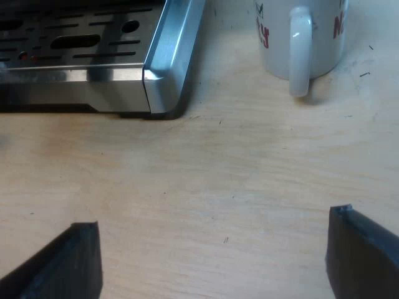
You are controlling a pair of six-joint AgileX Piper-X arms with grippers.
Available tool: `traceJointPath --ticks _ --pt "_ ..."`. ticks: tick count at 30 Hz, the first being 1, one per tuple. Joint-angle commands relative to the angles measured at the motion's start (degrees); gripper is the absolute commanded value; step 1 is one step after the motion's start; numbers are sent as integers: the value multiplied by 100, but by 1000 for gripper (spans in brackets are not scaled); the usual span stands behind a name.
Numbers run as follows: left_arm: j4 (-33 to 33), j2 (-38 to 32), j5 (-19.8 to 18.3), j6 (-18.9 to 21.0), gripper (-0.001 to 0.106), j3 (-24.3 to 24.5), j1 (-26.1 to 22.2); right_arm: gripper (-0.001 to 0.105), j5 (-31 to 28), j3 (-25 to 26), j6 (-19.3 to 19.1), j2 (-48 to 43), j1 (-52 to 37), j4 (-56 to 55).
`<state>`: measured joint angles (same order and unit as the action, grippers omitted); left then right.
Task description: Pour the beans into the coffee machine
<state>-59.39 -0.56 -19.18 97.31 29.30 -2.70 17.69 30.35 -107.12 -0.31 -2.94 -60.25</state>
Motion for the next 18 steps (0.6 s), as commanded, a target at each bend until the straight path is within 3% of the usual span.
traceJointPath --ticks 1,16,18 --pt "103 -240 50 10 60 17 -16 79 48 30 -68 -164 -11 31" --pt "103 -240 50 67 60 17 -16 79 48 30 -68 -164 -11 41" --pt "93 -240 37 86 60 67 -16 79 48 30 98 -164 -11 79"
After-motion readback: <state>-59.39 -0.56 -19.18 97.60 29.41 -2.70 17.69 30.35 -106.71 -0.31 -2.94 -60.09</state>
